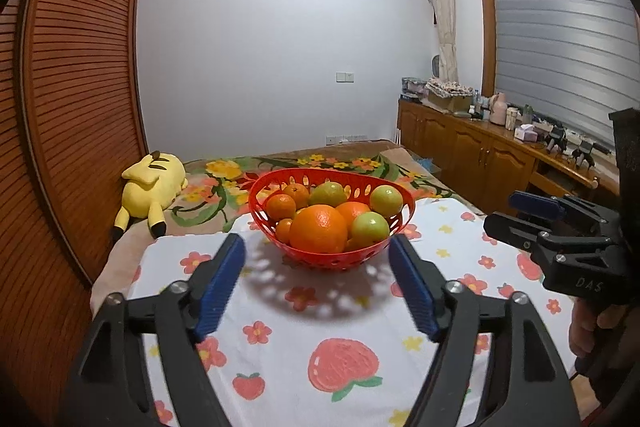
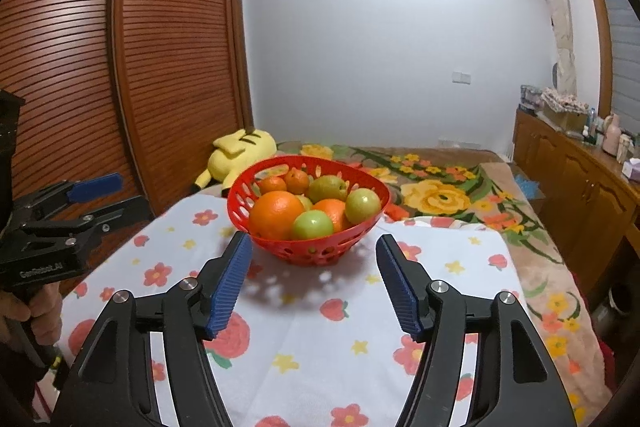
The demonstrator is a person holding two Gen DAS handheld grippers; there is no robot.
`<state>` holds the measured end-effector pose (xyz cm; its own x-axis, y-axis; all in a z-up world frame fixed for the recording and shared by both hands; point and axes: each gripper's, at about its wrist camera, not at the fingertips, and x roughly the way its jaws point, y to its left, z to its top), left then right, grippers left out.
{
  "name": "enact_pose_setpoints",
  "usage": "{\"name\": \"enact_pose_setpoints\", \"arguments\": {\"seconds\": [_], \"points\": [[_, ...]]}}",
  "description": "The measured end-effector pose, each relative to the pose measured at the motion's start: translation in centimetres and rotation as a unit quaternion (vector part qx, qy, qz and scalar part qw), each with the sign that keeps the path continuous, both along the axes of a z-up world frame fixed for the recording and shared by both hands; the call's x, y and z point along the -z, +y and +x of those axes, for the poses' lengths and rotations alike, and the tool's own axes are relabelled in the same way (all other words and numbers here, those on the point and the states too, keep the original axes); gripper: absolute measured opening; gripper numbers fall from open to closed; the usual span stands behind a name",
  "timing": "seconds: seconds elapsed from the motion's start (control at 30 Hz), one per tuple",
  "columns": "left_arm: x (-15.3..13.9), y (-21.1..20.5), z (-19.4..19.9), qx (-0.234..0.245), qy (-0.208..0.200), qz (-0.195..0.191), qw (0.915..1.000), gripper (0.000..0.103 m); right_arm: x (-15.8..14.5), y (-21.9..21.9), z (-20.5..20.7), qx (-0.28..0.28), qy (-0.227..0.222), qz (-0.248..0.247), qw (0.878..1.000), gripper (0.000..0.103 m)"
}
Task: Organize fruits
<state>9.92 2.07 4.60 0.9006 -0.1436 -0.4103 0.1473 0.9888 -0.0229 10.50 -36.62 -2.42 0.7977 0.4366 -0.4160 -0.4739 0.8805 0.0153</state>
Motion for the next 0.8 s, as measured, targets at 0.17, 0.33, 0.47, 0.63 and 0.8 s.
{"name": "enact_pose_setpoints", "arguments": {"seconds": [0.17,0.33,0.47,0.63,0.8], "points": [[-0.7,0.2,-1.4,-0.014,-0.018,0.004,0.9997,0.099,-0.2,-0.2,-0.9,0.004,-0.006,0.007,1.0,0.076],[-1.3,0.0,-2.4,-0.029,-0.014,0.012,0.9994,0.1,-0.3,-0.2,-1.9,0.01,-0.012,0.011,1.0,0.086],[-1.1,-0.1,-3.2,-0.025,-0.019,0.01,0.9995,0.1,-0.5,-0.3,-2.7,0.012,-0.02,0.011,1.0,0.088],[-0.5,-0.2,-3.9,-0.025,-0.013,0.009,0.9996,0.1,-0.6,-0.7,-3.4,0.018,-0.023,0.017,0.999,0.088],[0.1,0.0,-4.5,-0.03,-0.004,0.002,0.9995,0.1,-0.2,-0.9,-3.7,0.026,-0.023,0.01,0.999,0.088]]}}
